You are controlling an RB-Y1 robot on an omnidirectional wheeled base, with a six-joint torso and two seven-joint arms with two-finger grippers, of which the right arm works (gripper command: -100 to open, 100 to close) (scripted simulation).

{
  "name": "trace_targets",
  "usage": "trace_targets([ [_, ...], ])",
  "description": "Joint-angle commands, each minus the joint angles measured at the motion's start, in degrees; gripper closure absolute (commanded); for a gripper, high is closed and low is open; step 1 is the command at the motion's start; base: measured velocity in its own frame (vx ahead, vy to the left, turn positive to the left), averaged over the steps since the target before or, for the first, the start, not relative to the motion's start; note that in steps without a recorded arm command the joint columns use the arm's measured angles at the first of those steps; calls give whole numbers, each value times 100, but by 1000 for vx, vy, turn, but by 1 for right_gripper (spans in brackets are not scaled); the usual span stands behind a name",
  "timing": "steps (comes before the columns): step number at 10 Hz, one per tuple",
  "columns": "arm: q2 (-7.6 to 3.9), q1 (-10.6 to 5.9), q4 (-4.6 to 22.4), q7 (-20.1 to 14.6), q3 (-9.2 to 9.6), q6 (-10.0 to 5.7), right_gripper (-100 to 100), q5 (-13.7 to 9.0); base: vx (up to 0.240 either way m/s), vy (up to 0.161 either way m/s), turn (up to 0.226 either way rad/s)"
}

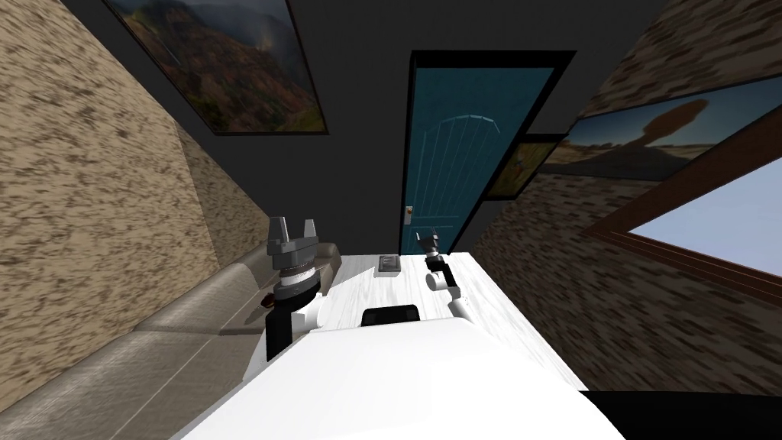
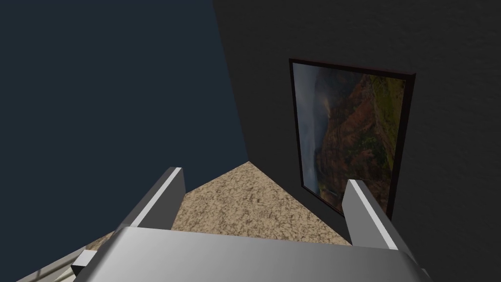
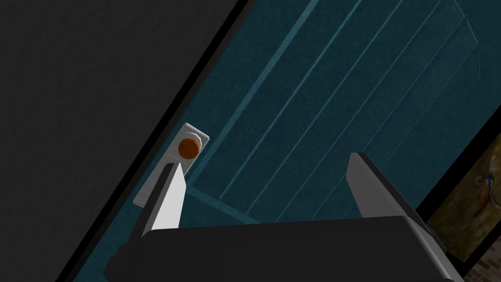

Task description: Pull the door open

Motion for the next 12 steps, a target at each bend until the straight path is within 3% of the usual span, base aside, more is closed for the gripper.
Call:
trace_targets([
  [1,-63,-135,286,-270,70,-25,-100,-163,98,11,16],
  [12,-471,-1059,1940,-1848,434,-36,-100,-1218,99,5,13],
])
